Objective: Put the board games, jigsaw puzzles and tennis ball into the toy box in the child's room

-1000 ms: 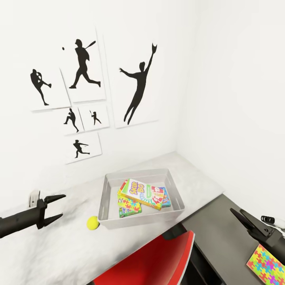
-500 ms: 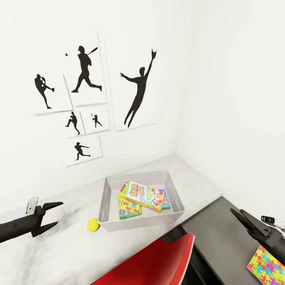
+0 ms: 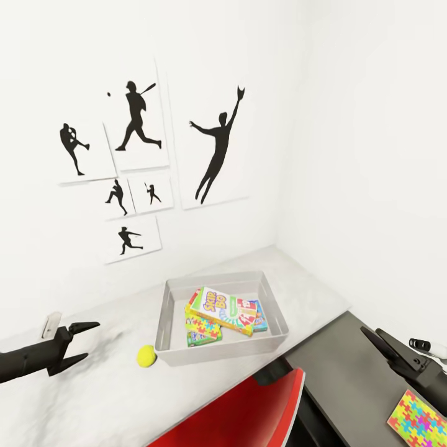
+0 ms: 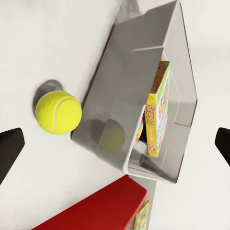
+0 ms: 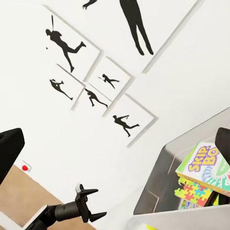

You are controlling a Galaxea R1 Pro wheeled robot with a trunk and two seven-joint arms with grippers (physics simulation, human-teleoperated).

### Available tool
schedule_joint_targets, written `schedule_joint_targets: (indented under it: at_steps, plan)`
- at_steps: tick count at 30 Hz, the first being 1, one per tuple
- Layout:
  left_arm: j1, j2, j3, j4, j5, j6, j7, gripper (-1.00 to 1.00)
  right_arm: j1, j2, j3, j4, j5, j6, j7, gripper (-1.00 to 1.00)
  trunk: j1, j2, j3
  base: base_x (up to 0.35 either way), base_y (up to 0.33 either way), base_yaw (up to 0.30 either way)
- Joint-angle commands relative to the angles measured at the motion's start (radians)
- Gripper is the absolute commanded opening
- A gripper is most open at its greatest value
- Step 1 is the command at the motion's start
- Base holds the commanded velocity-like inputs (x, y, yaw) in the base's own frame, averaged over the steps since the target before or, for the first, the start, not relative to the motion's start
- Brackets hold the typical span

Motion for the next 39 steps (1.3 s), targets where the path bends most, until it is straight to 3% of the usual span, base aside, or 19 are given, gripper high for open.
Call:
schedule_joint_targets:
  at_steps: [1,39]
  plan:
    - [-0.001,0.000,0.001,0.000,0.009,0.003,0.011,1.00,-0.001,0.000,0.000,0.000,-0.004,0.006,0.000,1.00,0.001,-0.002,-0.001,0.000,0.000,0.000]
    - [0.000,0.001,0.002,0.000,0.007,0.003,0.009,1.00,-0.001,-0.002,-0.002,0.002,-0.006,0.008,-0.001,1.00,0.001,-0.002,0.003,-0.009,0.000,-0.010]
